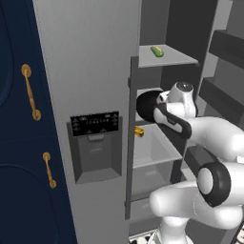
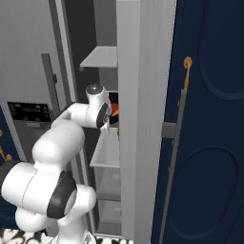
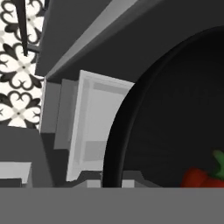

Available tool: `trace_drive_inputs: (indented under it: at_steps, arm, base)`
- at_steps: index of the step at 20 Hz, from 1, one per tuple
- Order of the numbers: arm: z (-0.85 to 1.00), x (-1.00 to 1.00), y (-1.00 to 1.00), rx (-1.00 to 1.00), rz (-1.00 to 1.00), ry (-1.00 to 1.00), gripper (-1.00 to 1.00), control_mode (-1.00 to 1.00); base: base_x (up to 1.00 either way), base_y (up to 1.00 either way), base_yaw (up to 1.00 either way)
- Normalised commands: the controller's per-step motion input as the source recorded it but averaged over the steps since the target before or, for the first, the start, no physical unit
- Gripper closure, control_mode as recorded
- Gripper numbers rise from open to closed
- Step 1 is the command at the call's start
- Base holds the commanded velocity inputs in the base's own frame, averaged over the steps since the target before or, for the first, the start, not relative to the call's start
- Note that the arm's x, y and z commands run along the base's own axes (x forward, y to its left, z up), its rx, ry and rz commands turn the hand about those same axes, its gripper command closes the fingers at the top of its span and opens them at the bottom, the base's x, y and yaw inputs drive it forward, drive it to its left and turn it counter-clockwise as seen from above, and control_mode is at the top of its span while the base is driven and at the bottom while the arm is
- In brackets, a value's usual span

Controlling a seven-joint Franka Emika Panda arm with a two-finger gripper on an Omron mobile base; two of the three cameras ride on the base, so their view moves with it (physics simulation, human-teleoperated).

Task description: Pick the chicken drumstick and bell pepper from their plates and place them in the bowl. Then put the bowl in the fridge.

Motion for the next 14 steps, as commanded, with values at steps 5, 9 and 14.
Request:
trace_drive_inputs:
  at_steps: [5,9,14]
  arm:
    - [-0.17,0.46,0.00,0.00,0.00,0.01,1.00,-1.00]
    - [0.00,0.61,-0.02,0.00,0.00,0.00,1.00,-1.00]
    - [-0.06,0.57,-0.11,0.00,0.00,0.07,1.00,-1.00]
  base:
    - [0.00,0.00,0.00]
    - [0.00,0.00,0.00]
    - [0.00,0.00,0.00]
